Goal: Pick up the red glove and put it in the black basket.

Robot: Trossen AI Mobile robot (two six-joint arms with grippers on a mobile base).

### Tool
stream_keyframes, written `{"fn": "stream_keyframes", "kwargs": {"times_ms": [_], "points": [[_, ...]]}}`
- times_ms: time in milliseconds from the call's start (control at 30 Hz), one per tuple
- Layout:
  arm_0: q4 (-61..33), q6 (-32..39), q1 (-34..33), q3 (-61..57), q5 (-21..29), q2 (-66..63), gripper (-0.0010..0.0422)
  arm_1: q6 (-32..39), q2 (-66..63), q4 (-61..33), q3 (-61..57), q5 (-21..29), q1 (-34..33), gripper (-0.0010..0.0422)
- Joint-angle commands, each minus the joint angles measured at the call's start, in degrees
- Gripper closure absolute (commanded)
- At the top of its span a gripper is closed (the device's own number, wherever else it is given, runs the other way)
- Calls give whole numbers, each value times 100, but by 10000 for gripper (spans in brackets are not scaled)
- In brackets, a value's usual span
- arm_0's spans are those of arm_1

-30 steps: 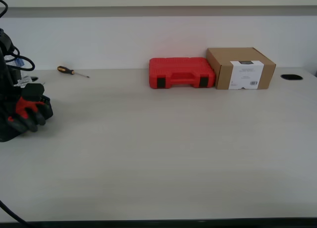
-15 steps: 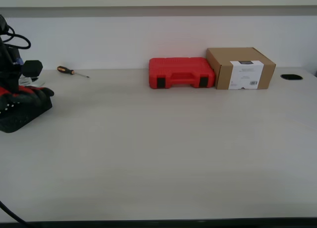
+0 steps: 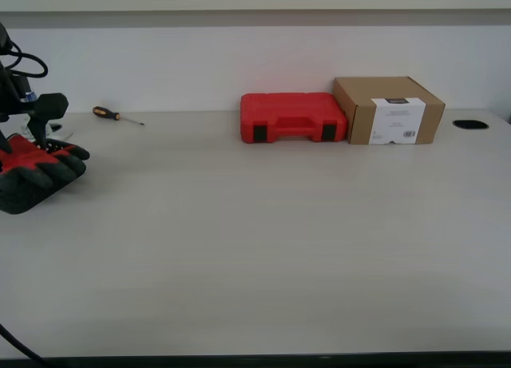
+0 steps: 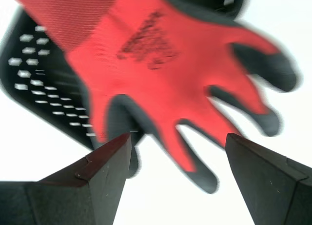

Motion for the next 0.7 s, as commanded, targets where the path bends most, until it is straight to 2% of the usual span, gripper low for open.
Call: {"fn": "stream_keyframes", "kwargs": {"times_ms": [33,100,133,167,233,267,400,700], "points": [[15,15,4,7,0,0,412,-74,-227,-68,2,437,-59,204],[15,15,4,7,0,0,412,-55,-533,-90,2,813,-107,319],[15,15,4,7,0,0,412,-55,-730,-72,0,1248,-120,384],[17,15,4,7,0,0,412,-59,-931,-44,0,1731,-127,419],[20,15,4,7,0,0,412,-79,-1296,42,0,2004,-166,404],[17,15,4,7,0,0,412,42,-1692,92,0,1919,-254,416],[-105,13,4,4,0,0,412,472,-2752,304,0,1926,-575,414],[-162,15,4,4,2,0,412,820,-4197,282,-2,1950,-1469,413]]}}
